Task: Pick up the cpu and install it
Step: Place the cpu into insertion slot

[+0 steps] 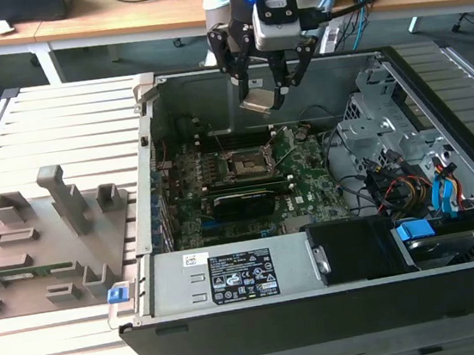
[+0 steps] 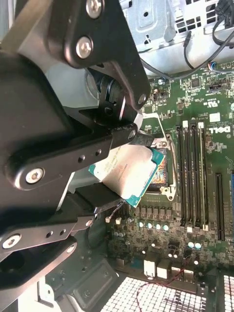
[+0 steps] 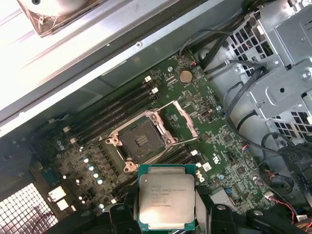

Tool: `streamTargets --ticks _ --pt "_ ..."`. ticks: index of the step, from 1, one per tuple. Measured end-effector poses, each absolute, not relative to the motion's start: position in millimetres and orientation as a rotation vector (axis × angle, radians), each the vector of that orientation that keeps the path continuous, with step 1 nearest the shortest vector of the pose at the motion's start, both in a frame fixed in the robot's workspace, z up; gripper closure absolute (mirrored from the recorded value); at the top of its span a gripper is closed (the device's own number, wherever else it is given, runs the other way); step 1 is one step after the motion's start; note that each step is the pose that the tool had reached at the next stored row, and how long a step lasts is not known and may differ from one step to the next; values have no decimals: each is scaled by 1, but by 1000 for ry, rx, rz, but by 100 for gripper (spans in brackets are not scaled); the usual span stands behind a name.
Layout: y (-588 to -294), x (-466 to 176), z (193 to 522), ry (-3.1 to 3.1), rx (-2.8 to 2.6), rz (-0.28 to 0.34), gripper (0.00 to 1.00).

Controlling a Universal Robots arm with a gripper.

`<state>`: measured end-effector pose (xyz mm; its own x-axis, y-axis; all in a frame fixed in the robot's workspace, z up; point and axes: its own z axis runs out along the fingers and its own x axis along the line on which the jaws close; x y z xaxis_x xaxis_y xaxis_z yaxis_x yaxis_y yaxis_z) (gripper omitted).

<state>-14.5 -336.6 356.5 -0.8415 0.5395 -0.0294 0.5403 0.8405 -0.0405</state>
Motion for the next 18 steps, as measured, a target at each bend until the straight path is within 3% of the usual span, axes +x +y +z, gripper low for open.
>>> streamTargets --ticks 18 --pt "-337 -14 356 2921 1107 -93 45"
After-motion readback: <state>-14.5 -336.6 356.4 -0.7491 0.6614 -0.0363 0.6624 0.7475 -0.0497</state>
